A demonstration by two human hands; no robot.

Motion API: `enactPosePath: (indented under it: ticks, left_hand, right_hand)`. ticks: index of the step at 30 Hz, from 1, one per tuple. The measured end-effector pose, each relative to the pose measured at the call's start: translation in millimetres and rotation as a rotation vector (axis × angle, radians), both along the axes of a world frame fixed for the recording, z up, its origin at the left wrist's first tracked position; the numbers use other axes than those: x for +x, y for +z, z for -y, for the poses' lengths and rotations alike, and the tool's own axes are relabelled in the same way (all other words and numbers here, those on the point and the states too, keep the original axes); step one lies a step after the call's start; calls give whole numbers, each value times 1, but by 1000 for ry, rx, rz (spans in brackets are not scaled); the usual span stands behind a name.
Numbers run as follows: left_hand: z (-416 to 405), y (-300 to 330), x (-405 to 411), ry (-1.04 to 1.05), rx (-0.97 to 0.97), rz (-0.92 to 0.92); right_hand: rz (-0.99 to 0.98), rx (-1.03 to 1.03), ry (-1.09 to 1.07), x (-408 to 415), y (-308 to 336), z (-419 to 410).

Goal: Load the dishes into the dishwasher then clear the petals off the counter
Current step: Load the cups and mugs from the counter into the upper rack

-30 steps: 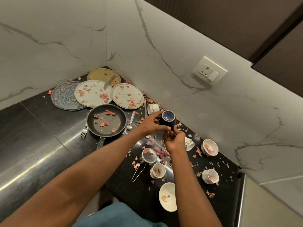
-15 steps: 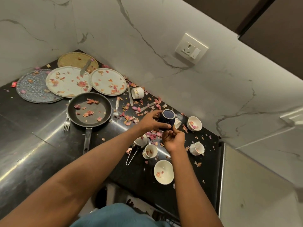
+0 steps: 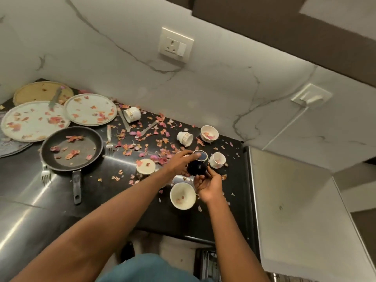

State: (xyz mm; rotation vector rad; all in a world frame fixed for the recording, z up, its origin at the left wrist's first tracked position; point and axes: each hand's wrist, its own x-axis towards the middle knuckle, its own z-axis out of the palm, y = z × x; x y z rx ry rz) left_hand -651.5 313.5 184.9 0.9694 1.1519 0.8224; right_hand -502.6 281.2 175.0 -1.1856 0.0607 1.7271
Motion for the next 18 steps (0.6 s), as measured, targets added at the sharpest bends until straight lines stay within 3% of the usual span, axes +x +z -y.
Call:
enactPosePath:
  ticks: [6,18]
  left_hand:
    - [25,-3,84,-86,21,-27]
    - [121,-14,238,-240,-13,-80]
  right_hand:
    - [200,82,-1,69,11,47]
    - [238,140,-223,203,-3,173]
